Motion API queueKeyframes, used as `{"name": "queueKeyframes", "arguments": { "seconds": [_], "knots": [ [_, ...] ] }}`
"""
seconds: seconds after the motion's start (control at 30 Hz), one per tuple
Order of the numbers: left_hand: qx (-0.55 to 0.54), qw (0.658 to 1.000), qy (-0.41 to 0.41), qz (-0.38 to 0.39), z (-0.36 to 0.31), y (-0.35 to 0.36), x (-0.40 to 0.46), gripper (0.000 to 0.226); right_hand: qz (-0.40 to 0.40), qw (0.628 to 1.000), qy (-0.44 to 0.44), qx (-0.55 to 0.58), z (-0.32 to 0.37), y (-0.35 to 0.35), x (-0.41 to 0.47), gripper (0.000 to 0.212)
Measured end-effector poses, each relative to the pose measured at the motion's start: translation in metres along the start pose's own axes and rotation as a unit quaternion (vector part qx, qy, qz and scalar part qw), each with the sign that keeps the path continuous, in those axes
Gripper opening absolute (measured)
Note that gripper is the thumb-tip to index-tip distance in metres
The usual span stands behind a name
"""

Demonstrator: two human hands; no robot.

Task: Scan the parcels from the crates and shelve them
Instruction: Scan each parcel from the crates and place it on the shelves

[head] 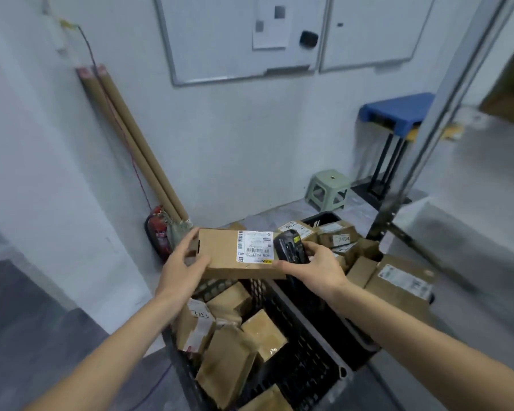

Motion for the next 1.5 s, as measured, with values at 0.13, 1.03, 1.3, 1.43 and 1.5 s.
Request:
{"name": "queueKeyframes", "arguments": {
  "seconds": [0.13,1.03,1.3,1.43,1.5],
  "knots": [
    [-0.038,0.995,0.079,0.042,-0.084,0.007,-0.035,0.043,-0.083,0.996,-0.011,-0.01,0.044,-0.071,-0.065,0.056],
    [-0.128,0.888,0.262,0.355,-0.435,0.18,-0.375,0.03,-0.422,0.905,-0.054,0.008,0.141,-0.439,-0.499,0.039],
    [-0.111,0.861,0.285,0.405,-0.453,0.252,-0.454,0.038,-0.427,0.903,-0.032,-0.021,0.104,-0.507,-0.57,0.037],
    [-0.103,0.851,0.304,0.415,-0.46,0.283,-0.487,0.033,-0.426,0.904,-0.008,-0.045,0.084,-0.529,-0.603,0.053],
    [-0.111,0.844,0.301,0.429,-0.461,0.298,-0.504,0.033,-0.434,0.898,0.0,-0.065,0.076,-0.542,-0.618,0.048]
  ]
}}
Point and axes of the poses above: each hand's wrist, its own x-axis towards the middle knuckle, its own y-axis out of the palm, z = x × y, the point moved 7 cm from there along x, towards the middle knuckle, and after that the axes turned 4 degrees about -x, right-handed, at the moved point
